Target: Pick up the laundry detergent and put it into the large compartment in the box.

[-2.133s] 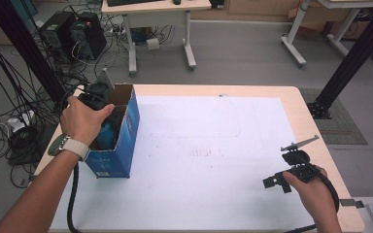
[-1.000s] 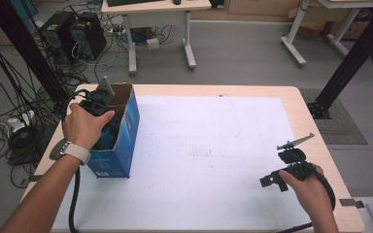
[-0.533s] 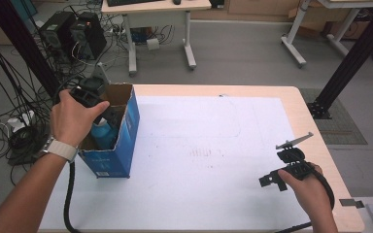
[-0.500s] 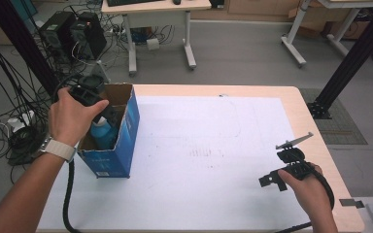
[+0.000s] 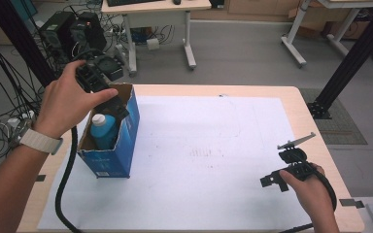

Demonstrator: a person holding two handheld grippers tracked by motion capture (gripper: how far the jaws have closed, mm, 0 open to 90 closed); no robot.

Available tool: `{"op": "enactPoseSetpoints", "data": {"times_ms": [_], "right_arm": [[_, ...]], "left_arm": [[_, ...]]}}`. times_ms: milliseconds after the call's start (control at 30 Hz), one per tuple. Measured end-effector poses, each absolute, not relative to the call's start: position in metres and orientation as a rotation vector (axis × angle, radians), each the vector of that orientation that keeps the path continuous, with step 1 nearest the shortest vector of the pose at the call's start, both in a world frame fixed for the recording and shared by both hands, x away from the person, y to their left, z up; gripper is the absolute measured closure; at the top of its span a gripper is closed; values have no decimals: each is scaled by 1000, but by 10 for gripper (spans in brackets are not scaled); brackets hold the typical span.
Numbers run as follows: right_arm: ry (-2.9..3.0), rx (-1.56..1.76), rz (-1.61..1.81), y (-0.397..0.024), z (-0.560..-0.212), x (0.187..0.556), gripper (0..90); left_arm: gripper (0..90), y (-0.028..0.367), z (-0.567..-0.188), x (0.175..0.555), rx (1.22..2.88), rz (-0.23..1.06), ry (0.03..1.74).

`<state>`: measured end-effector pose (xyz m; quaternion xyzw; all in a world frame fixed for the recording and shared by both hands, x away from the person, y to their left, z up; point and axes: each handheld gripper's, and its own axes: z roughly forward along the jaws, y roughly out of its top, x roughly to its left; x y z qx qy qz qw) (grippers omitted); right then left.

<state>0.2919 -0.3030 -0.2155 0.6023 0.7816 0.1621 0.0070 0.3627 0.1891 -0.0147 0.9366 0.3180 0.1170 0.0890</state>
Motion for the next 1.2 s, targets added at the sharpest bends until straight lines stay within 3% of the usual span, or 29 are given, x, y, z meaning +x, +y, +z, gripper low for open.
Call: {"op": "enactPoseSetpoints", "data": {"times_ms": [400,633,1200], "right_arm": [[2407,1879,540,-305,-206,275,73],[2398,1891,529,-307,-207,271,73],[2402,1888,529,-303,-207,272,72]], "left_arm": [[45,134,-14,375,2974,235,432],[47,111,-21,373,3016,216,236],[52,77,-55,358,3078,187,30]]}}
